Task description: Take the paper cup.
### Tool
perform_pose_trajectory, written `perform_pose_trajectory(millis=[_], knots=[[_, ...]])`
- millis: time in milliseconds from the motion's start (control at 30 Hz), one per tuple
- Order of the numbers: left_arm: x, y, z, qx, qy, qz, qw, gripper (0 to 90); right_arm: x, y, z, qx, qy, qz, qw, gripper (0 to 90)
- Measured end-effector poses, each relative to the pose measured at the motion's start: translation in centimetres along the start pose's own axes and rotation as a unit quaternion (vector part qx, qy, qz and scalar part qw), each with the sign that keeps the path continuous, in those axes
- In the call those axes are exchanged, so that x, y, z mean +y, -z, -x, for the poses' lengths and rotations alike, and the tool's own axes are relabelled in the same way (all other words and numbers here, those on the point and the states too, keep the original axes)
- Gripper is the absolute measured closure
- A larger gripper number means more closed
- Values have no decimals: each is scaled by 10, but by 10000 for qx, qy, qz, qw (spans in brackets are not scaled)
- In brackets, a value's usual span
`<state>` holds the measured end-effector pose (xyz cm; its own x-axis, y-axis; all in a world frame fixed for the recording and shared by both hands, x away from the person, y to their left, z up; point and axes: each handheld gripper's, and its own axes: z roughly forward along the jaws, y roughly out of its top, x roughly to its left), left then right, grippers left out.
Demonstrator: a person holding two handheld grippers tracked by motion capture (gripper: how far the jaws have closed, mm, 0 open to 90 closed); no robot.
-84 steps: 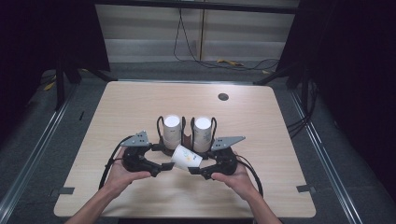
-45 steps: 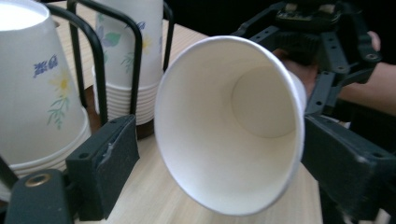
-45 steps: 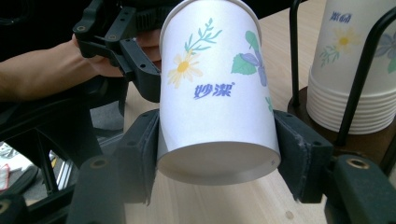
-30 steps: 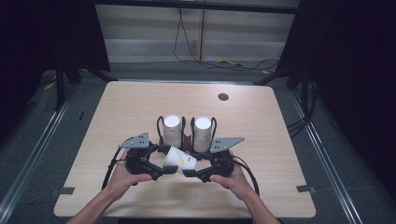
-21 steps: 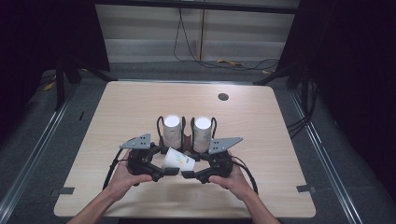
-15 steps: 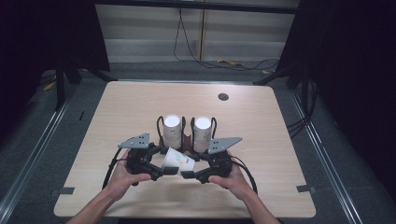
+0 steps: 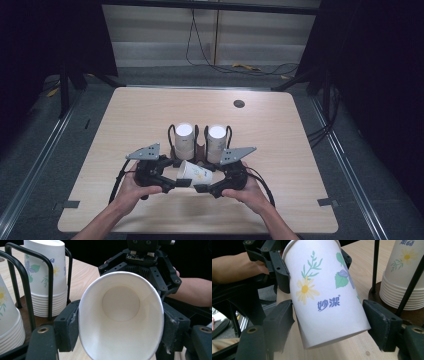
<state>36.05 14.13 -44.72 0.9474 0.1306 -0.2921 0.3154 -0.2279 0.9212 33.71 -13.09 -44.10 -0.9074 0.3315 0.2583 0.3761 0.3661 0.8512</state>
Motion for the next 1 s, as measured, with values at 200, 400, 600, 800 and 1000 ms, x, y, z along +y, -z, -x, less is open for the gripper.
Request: perform_pose_trajectory(millis=[200, 400, 600, 800, 1000], knots=[[-2, 2, -1, 100, 130, 14, 9999, 278, -1, -2, 2, -123, -59, -80, 9999, 191], [-3, 7, -3, 213, 138, -22, 9997, 272, 1, 1, 4, -356, -148, -50, 9992, 148], [-2, 11, -3, 332, 154, -70, 9993, 272, 0, 6, 3, -516, -199, -19, 9985, 145], [-1, 16, -5, 482, 216, -139, 9985, 274, 1, 19, 5, -704, -203, 68, 9973, 148], [-1, 22, -6, 703, 239, -226, 9970, 274, -1, 29, 6, -853, -262, 103, 9960, 151]])
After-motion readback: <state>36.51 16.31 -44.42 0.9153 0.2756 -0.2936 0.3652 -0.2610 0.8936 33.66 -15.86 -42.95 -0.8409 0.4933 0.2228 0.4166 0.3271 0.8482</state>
